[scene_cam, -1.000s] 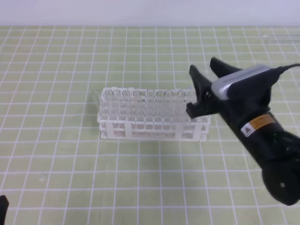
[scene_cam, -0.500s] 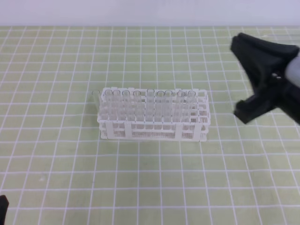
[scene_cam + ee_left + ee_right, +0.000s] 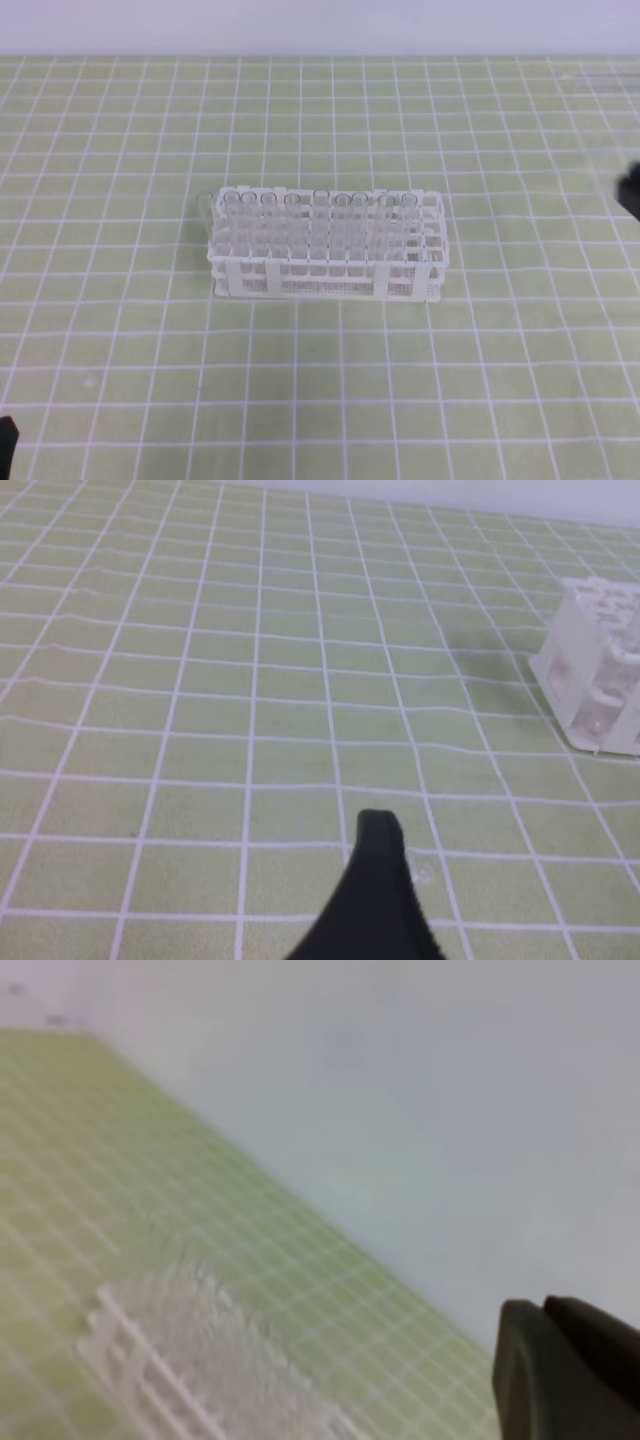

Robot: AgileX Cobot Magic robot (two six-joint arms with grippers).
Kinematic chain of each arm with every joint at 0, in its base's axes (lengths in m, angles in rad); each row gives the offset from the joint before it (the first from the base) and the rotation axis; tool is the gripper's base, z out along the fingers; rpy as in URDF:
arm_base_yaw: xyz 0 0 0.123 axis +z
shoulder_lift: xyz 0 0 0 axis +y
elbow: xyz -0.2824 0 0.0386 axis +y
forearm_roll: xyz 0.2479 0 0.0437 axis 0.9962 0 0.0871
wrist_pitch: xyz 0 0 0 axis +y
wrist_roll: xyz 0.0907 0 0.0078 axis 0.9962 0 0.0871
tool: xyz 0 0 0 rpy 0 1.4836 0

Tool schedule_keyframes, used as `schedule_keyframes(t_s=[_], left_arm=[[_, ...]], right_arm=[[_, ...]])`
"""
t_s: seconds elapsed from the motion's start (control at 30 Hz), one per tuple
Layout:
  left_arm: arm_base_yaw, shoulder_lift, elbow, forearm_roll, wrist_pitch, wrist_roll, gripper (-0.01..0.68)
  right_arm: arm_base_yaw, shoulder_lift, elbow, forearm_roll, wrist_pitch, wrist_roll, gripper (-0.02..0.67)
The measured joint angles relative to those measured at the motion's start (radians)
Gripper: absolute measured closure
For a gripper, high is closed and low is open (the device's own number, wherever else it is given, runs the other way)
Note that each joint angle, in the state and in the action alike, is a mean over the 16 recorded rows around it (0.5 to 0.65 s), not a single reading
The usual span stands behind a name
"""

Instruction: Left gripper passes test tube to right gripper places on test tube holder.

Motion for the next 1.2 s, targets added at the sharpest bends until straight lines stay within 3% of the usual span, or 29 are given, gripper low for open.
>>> schedule_keyframes(t_s=[0.27, 0.37, 0.53, 0.8, 1.2], left_arm=[[0.0, -0.002, 0.001, 0.0, -0.003, 0.0, 0.151], [0.0, 0.004, -0.001, 0.0, -0.001, 0.0, 0.151], [0.0, 0.005, -0.002, 0.001, 0.001, 0.0, 0.151], [0.0, 0.014, -0.005, 0.003, 0.005, 0.001, 0.151], [0.0, 0.005, -0.001, 0.001, -0.001, 0.0, 0.151]], right_arm=[[-0.022, -0.167, 0.001, -0.143, 0.322, 0.13, 0.664], [-0.098, -0.212, 0.022, -0.191, 0.353, 0.195, 0.664], [-0.251, -0.274, 0.104, -0.241, 0.31, 0.306, 0.664], [-0.484, -0.402, 0.353, -0.231, 0.092, 0.388, 0.664], [-0.572, -0.592, 0.612, -0.214, 0.034, 0.485, 0.666]])
